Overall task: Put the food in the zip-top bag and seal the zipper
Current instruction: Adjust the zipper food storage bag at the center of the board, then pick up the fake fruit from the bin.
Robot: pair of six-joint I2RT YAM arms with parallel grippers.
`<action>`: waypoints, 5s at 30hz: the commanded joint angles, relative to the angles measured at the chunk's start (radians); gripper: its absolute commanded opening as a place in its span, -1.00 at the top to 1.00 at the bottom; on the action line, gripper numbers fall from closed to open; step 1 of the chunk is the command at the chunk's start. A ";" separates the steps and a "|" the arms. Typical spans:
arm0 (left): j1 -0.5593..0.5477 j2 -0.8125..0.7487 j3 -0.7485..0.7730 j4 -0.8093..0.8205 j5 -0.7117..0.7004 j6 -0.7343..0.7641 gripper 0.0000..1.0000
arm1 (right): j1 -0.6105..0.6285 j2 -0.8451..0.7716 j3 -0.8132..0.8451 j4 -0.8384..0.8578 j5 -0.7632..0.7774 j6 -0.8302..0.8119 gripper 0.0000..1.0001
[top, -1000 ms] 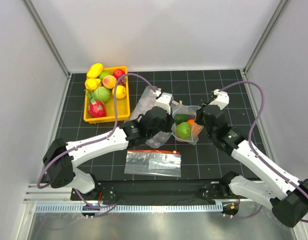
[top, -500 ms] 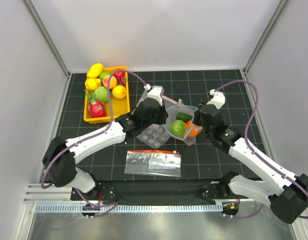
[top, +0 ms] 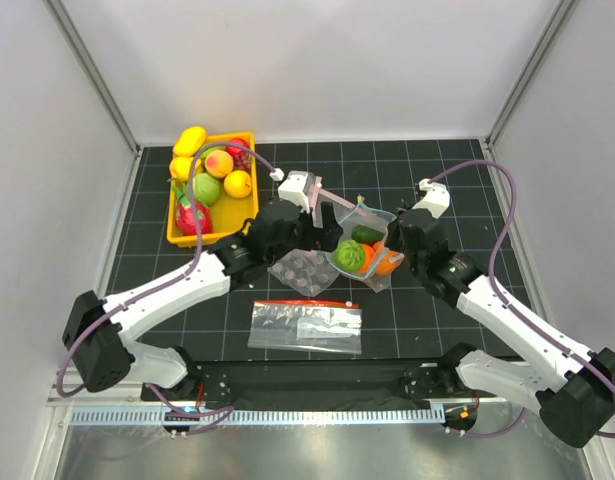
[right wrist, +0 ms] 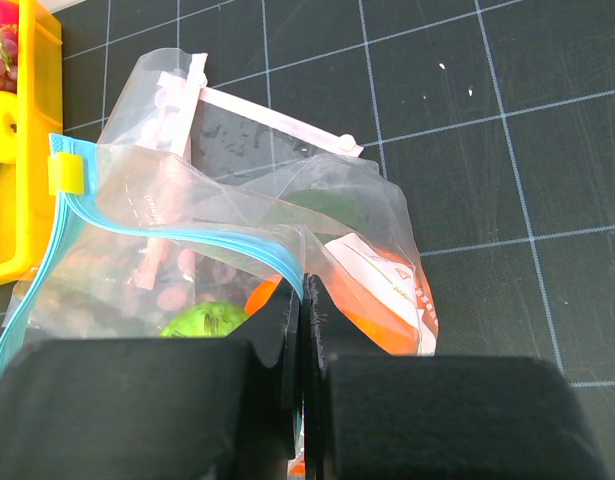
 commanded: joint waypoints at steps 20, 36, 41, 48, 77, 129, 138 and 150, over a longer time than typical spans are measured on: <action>0.261 -0.109 -0.010 -0.239 -0.365 -0.189 -1.00 | -0.003 -0.026 0.033 0.027 0.031 0.008 0.98; 0.566 0.101 0.068 -0.263 -0.438 -0.152 -0.99 | -0.003 -0.032 0.016 0.056 0.016 0.005 0.98; 0.590 0.228 0.229 -0.288 -0.421 -0.008 -0.99 | -0.003 -0.026 0.022 0.048 0.008 0.007 0.99; 0.593 0.482 0.502 -0.391 -0.389 0.150 -0.99 | -0.003 -0.045 0.020 0.052 -0.001 0.008 0.98; 0.648 0.818 0.610 -0.124 -0.054 0.158 -0.99 | -0.003 -0.038 0.020 0.059 -0.041 0.014 0.98; 0.668 0.672 0.470 -0.093 0.018 0.198 -0.87 | -0.003 -0.053 0.019 0.059 -0.043 0.011 0.99; 0.671 0.684 0.438 -0.078 0.017 0.186 -0.60 | -0.003 -0.047 0.017 0.061 -0.043 0.011 0.98; 0.700 0.747 0.488 -0.108 0.046 0.143 -0.76 | -0.003 -0.049 0.019 0.059 -0.043 0.011 0.98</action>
